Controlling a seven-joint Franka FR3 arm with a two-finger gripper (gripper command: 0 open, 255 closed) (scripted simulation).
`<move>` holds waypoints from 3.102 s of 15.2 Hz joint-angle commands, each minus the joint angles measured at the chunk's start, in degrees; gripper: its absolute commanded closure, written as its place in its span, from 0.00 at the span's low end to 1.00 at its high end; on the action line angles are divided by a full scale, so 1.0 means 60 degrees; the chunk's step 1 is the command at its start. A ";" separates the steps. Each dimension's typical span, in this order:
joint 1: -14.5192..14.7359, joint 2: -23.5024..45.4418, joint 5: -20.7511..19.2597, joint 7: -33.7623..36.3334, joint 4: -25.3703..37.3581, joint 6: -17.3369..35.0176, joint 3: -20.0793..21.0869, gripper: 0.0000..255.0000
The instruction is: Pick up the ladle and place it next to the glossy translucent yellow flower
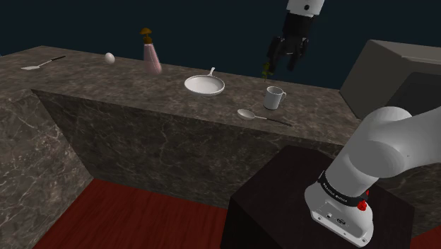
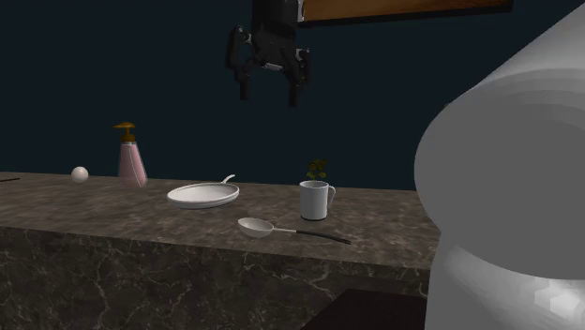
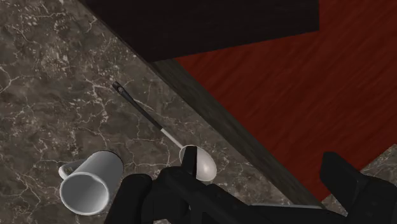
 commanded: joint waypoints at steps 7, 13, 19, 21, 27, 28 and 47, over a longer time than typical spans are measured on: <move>0.0224 0.0191 -0.0956 -0.2205 -0.1614 0.1893 -0.0713 0.00; 0.0343 0.1176 -0.1990 -0.4349 -0.2719 0.4189 -0.1589 0.00; 0.0498 0.3106 -0.2911 -0.6448 -0.3167 0.6881 -0.2573 0.00; 0.0598 0.3946 -0.3106 -0.7168 -0.3152 0.7831 -0.2907 0.00; 0.0826 0.5517 -0.3035 -0.8018 -0.3105 0.9476 -0.3364 0.00; 0.0853 0.5696 -0.2980 -0.8057 -0.3110 0.9658 -0.3396 0.00; 0.0928 0.6167 -0.2791 -0.8189 -0.3112 1.0123 -0.3471 1.00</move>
